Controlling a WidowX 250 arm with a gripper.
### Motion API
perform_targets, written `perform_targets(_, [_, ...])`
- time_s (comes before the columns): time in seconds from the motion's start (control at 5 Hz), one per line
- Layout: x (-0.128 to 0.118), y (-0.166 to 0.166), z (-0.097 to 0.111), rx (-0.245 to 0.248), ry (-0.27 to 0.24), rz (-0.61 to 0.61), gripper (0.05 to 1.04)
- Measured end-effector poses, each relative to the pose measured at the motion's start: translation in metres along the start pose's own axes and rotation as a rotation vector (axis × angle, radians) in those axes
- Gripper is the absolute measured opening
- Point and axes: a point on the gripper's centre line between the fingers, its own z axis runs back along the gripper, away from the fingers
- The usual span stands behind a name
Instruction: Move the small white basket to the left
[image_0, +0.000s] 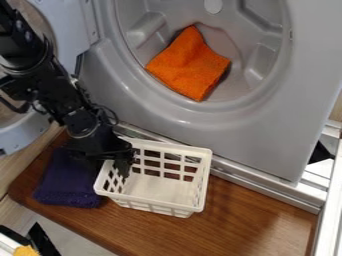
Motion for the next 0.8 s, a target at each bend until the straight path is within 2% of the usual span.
perform_targets(0.4, [0.003,-0.005,0.024,0.064,-0.042,-0.037,1.003])
perform_targets(0.6, [0.005,-0.009,0.045,0.073,-0.105,-0.079,1.001])
perform_targets(0.8, [0.004,-0.017,0.061,0.087,-0.146,-0.126,1.001])
